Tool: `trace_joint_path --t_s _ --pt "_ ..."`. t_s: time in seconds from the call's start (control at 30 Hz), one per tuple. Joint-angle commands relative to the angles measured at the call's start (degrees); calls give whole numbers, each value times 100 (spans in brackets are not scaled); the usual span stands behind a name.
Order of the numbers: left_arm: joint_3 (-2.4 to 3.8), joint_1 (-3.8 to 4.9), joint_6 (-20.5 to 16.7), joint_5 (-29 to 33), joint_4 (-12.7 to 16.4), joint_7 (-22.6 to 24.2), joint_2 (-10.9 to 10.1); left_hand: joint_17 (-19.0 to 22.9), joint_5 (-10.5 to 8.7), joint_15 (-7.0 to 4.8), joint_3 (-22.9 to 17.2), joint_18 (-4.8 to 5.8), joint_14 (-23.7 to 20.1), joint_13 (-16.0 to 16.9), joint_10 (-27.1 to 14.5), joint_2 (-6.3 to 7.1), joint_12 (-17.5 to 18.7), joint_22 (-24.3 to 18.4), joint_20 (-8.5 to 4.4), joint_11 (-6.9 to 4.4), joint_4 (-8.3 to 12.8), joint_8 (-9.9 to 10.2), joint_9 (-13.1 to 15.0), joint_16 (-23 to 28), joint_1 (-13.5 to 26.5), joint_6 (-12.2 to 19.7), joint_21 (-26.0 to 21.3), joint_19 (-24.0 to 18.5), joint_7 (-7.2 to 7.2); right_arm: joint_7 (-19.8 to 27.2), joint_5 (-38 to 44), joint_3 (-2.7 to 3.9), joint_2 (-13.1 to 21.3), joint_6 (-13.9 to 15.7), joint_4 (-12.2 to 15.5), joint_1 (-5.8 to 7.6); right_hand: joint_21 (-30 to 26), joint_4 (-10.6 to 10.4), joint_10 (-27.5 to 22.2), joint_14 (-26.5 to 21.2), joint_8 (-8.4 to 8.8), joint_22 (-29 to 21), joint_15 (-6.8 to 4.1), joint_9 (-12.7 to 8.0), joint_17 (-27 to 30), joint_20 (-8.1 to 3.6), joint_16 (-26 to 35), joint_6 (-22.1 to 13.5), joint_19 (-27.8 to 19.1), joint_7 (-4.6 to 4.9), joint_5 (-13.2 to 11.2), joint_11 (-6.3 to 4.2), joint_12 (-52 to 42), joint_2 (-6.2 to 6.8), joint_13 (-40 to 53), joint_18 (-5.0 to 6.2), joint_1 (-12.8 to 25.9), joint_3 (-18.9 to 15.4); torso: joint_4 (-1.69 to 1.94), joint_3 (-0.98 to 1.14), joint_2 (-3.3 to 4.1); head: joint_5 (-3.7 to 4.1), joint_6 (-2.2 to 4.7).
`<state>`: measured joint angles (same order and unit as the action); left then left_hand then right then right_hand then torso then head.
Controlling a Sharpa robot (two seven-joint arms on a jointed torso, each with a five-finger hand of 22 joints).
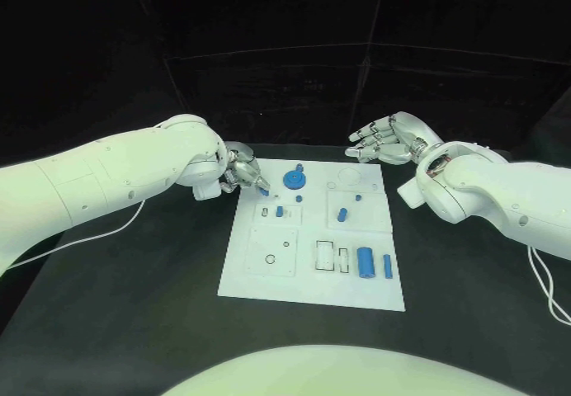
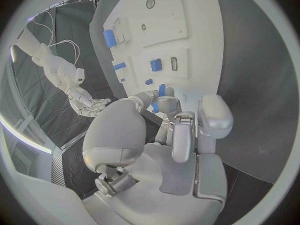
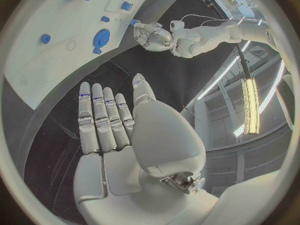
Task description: Assemble the parts on the task board
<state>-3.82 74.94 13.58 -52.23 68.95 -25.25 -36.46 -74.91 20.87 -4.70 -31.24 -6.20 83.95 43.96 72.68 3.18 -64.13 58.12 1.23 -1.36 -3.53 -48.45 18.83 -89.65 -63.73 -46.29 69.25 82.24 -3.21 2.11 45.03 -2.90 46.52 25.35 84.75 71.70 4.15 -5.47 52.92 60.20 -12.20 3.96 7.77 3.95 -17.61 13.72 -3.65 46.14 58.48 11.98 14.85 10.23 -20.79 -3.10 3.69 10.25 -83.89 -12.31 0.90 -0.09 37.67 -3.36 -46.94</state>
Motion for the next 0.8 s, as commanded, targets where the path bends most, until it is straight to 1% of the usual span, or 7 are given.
trace_joint_path --t_s 0.03,0.13,0.3,0.4,0.53,0.67,0.8 --pt "-31 -2 -87 -279 147 96 -75 -1483 62 -28 -857 26 599 5 40 64 5 19 -10 -3 898 -1 -13 -25 -23 -56 28 48 1 41 -11 4 3 -35 13 11 -28 32 -44 35 -22 -3 -6 -8 5 27 -1 -32 8 168 33 4 -22 -15 -6 27 20 6 -12 -3 3 -16 -9" --pt "-56 -12 66 -382 226 5 -116 -1509 147 -34 -844 27 605 3 65 85 14 27 -15 -10 917 14 -31 -35 -17 -97 32 52 8 40 -11 4 6 -38 13 11 -28 32 -44 35 -22 -3 -6 -8 5 27 -1 -32 8 168 33 4 -22 -15 -6 27 20 6 -18 -4 8 -23 -12" --pt "-75 -38 169 -547 317 -108 -137 -1509 280 -40 -829 28 605 -7 90 101 33 37 -20 -17 929 35 -54 -35 -4 -141 37 56 16 40 -11 3 1 -42 10 11 -28 32 -44 35 -22 -3 -6 -8 5 27 -1 -32 8 168 33 4 -22 -15 -6 27 20 6 -21 -8 9 -22 -16" --pt "-85 -70 175 -693 370 -164 -140 -1509 299 -41 -826 29 605 -11 93 104 37 40 -21 -18 931 37 -57 -35 -2 -148 39 57 17 41 -11 3 -2 -46 9 11 -28 32 -44 35 -22 -3 -6 -8 5 27 -1 -32 8 168 33 4 -22 -15 -6 27 20 6 -17 -4 11 -23 -27" --pt "-104 -98 175 -781 418 -189 -153 -1509 316 -41 -824 31 605 -6 99 107 35 50 -22 -19 934 39 -60 -35 0 -155 45 59 19 40 -11 3 -2 -50 7 11 -28 32 -44 35 -22 -3 -6 -8 5 27 -1 -32 8 168 33 4 -22 -15 -6 27 20 6 -18 -5 8 -21 -38" --pt "-130 -110 175 -813 439 -201 -166 -1509 327 -42 -821 30 605 -2 103 110 34 46 -22 -20 935 40 -62 -35 2 -159 42 59 20 40 -11 3 -3 -53 6 11 -28 32 -44 35 -22 -3 -6 -8 5 27 -1 -32 8 168 33 4 -22 -15 -6 27 20 6 -16 -3 6 -16 -41" --pt "-148 -118 174 -830 437 -224 -162 -1509 327 -42 -821 30 605 -2 103 110 34 46 -22 -20 935 40 -62 -35 2 -159 42 59 20 40 -11 3 -3 -56 8 11 -28 32 -44 35 -22 -3 -6 -8 5 27 -1 -32 8 168 33 4 -22 -15 -6 27 20 6 -14 -6 8 -20 -40"
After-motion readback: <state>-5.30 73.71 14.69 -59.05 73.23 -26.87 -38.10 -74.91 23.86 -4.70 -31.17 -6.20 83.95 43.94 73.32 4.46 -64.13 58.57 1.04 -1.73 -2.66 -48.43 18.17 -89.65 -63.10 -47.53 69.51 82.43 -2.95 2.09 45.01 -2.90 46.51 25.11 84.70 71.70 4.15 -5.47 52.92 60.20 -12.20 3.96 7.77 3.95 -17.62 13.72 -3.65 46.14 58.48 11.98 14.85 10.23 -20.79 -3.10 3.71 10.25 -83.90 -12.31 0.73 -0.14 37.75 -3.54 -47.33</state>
